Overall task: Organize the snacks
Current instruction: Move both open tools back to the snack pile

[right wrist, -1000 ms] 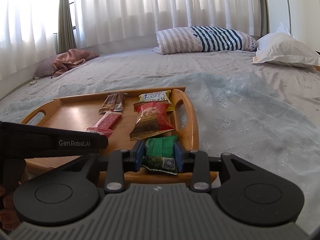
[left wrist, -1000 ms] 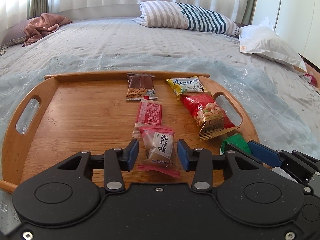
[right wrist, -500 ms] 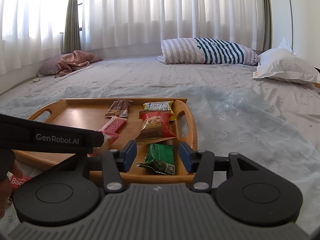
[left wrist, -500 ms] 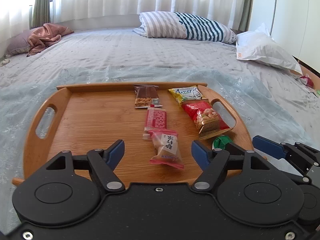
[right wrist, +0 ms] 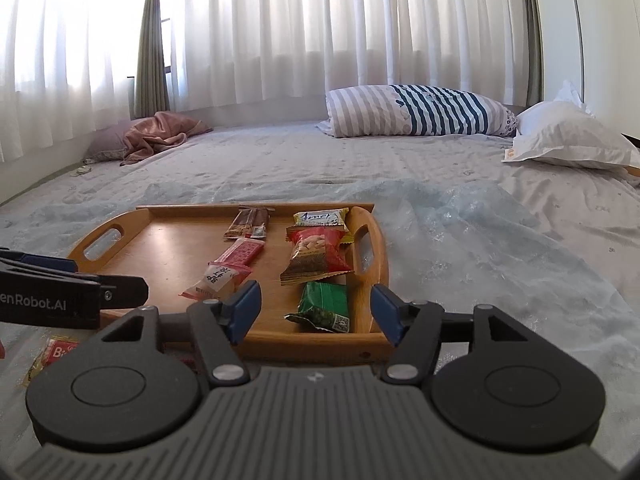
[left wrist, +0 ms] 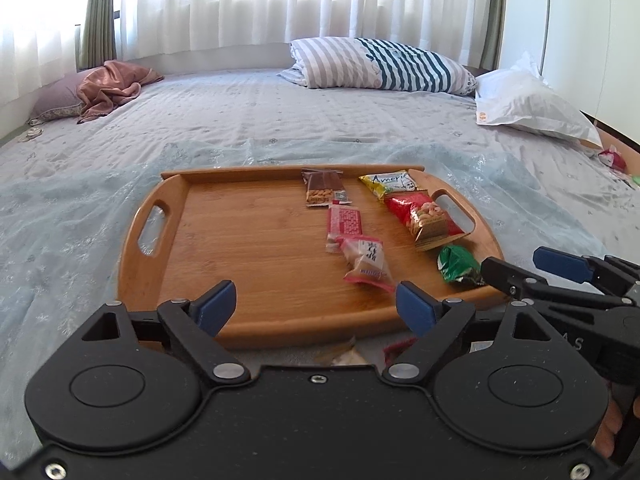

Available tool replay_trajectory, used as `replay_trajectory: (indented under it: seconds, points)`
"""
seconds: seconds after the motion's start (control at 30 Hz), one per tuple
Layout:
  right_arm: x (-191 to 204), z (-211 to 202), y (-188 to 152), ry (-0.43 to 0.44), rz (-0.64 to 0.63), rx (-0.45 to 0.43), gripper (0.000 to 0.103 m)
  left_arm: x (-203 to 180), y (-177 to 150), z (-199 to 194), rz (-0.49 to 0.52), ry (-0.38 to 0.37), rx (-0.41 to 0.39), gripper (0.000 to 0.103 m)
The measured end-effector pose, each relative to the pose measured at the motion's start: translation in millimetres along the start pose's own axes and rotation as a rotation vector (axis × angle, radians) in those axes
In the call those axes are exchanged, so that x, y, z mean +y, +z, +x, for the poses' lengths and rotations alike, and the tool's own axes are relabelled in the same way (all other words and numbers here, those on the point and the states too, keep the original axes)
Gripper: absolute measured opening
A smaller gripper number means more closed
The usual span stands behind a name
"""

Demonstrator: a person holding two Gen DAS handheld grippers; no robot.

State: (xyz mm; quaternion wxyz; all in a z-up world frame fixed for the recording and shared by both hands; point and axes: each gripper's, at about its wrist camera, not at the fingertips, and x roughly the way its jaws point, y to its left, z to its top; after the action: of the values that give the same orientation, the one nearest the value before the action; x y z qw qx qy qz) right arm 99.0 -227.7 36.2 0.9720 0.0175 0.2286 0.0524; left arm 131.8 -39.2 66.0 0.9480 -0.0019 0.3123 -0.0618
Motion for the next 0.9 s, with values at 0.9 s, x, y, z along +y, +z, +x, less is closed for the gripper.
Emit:
replay_trajectory:
  seconds: [0.9]
  points:
    - [-1.8,-53.6,-72.8,-0.025,-0.008,0.012,0.102,57.9,-71.3,-48.1,-0.051,0.081,0.056,0.089]
